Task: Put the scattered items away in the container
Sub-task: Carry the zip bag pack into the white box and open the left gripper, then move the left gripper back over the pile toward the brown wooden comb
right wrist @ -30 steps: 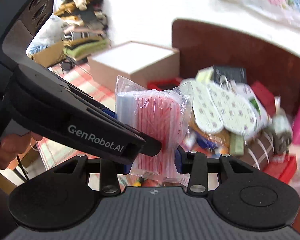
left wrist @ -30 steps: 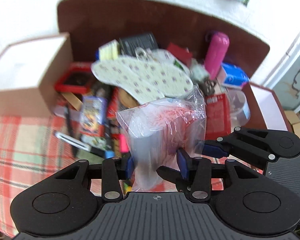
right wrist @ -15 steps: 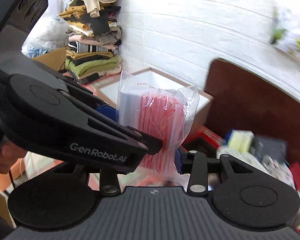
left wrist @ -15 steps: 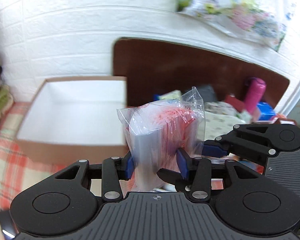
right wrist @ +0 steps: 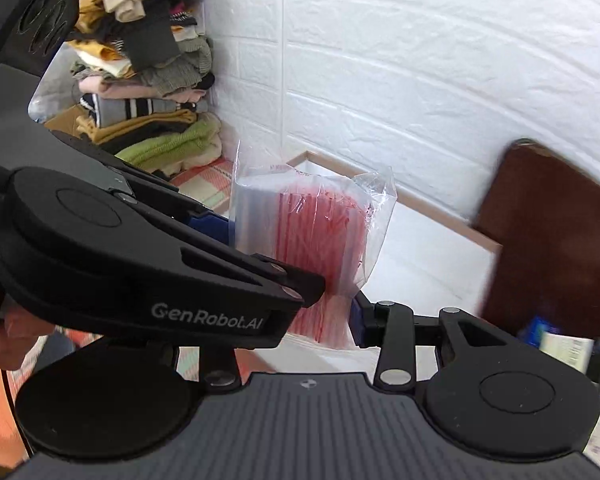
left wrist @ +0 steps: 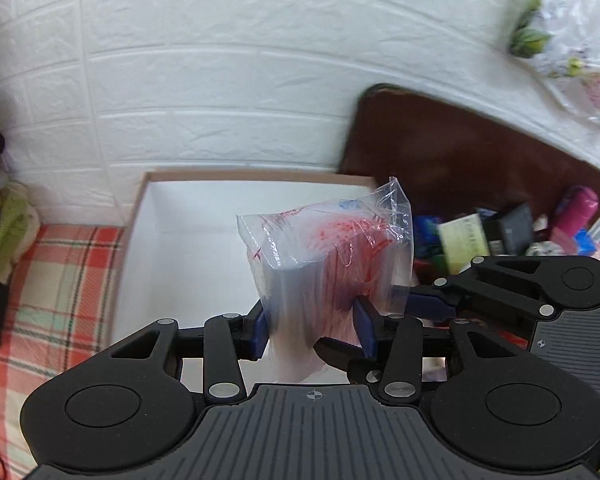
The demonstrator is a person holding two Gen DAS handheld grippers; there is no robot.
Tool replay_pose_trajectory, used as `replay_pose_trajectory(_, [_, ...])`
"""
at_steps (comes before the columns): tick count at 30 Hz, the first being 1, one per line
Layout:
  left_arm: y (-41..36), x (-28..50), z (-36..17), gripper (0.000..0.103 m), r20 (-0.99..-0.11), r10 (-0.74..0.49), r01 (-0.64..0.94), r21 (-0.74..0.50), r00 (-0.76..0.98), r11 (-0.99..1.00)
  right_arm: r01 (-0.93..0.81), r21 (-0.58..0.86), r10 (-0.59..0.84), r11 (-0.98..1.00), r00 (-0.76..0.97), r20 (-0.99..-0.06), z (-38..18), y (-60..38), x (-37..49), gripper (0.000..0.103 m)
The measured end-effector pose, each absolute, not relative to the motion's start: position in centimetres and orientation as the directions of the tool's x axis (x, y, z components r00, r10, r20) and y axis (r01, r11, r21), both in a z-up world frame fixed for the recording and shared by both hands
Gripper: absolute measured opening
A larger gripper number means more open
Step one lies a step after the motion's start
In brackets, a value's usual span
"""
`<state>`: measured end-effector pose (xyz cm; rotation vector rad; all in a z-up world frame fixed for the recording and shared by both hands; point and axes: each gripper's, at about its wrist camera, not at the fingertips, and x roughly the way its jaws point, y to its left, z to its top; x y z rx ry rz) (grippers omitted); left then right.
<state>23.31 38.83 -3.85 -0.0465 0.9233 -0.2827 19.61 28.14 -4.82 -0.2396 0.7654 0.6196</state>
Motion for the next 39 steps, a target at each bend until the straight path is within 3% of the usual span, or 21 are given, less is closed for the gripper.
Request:
replay_pose_trajectory(9, [42.7, 27.3, -9.2, 0.049, -0.86, -0.202, 0.195, -0.122, 0.469, 0.973, -0.544, 0.112, 0.415, 0.831, 0.474, -0.777, -10.6, 32.9, 24.1, 0.046])
replay_pose_trajectory(10, [43.2, 27.6, -9.6, 0.064, -0.867, -0.196, 0.189, -0.12, 0.458, 0.975, -0.537, 0.127, 0.417, 0.834, 0.463, -0.782, -11.1, 33.2, 24.5, 0.047])
replay_pose_trajectory(11, [43.6, 27.8, -10.1, 0.07, -0.876, -0.177, 0.177, -0.107, 0.45, 0.978, -0.532, 0.147, 0.424, 0.834, 0.446, -0.788, -11.6, 33.5, 24.9, 0.049])
replay_pose_trajectory(12, [43.9, 28.0, -10.4, 0.088, -0.882, -0.136, 0.156, -0.072, 0.452, 0.985, -0.525, 0.179, 0.435, 0.832, 0.418, -0.797, -12.1, 33.6, 25.3, 0.058])
replay_pose_trajectory(13, [44.1, 28.0, -10.7, 0.096, -0.881, -0.084, 0.131, -0.025, 0.465, 0.991, -0.51, 0.193, 0.431, 0.838, 0.403, -0.807, -12.4, 33.6, 25.5, 0.073])
replay_pose_trajectory(16, [44.8, 27.1, -10.8, 0.097, -0.863, -0.004, 0.091, 0.049, 0.506, 0.995, -0.501, 0.164, 0.405, 0.85, 0.422, -0.811, -12.5, 33.2, 25.0, 0.076])
replay_pose_trajectory(19, [45.5, 25.9, -10.5, 0.097, -0.867, -0.037, 0.082, 0.005, 0.497, 0.997, -0.493, 0.153, 0.394, 0.856, 0.432, -0.811, -12.3, 32.0, 24.4, 0.077])
replay_pose_trajectory(22, [45.5, 24.3, -10.1, 0.097, -0.867, -0.05, 0.06, -0.024, 0.496, 0.998, -0.466, 0.185, 0.409, 0.865, 0.441, -0.799, -11.5, 29.9, 23.4, 0.088])
replay_pose_trajectory(28, [43.1, 21.3, -9.2, 0.097, -0.852, -0.116, 0.067, -0.095, 0.511, 0.993, -0.447, 0.174, 0.403, 0.878, 0.491, -0.772, -9.7, 27.0, 20.0, 0.096])
replay_pose_trajectory(39, [35.2, 14.7, -9.3, 0.098, -0.857, -0.196, 0.185, -0.12, 0.476, 0.975, -0.399, 0.204, 0.399, 0.894, 0.503, -0.767, -9.1, 20.4, 12.9, 0.1])
